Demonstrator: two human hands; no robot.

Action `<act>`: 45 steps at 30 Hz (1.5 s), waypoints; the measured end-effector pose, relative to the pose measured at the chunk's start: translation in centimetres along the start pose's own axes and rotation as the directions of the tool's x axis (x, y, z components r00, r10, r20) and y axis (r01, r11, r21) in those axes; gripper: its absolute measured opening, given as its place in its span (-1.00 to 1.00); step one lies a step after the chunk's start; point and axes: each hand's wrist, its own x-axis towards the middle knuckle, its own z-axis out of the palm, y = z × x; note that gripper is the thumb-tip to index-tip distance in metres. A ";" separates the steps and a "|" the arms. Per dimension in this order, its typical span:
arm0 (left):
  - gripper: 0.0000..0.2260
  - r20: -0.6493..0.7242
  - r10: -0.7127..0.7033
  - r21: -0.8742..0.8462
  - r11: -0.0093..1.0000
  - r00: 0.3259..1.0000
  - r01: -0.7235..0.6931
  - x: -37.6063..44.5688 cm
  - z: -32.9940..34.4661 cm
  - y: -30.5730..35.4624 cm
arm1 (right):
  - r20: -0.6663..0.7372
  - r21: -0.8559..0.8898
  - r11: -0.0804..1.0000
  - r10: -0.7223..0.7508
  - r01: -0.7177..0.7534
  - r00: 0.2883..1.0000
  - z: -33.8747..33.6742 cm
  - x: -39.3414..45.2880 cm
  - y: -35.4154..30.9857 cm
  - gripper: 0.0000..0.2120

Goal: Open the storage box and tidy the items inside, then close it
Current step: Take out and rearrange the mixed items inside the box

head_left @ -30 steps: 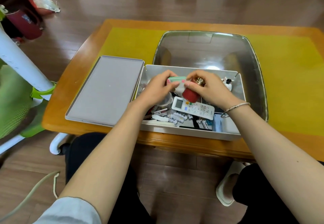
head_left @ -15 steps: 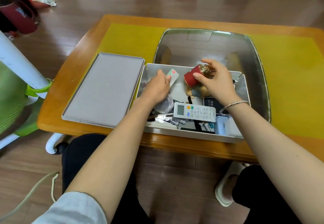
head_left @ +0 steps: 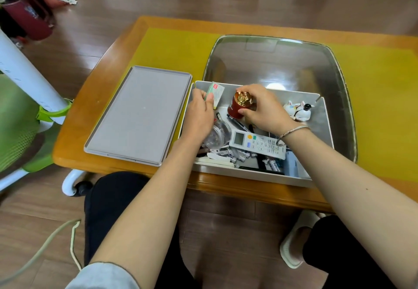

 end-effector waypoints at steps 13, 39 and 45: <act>-0.79 0.216 -0.126 0.145 0.985 0.968 0.096 1.4 -0.3 0.3 | 0.321 -0.064 0.997 -0.026 0.049 0.947 0.3 0.4 -0.7 -0.60; -0.72 0.244 -0.235 0.216 0.959 0.941 0.184 2.0 -0.9 1.3 | 0.084 -0.396 0.918 0.051 -0.014 0.995 0.3 1.1 -0.8 -0.55; -0.91 0.131 -0.111 0.076 0.992 0.985 0.102 1.7 -1.6 2.0 | 0.067 -0.494 0.870 0.019 0.017 0.998 0.5 0.6 -0.5 -0.54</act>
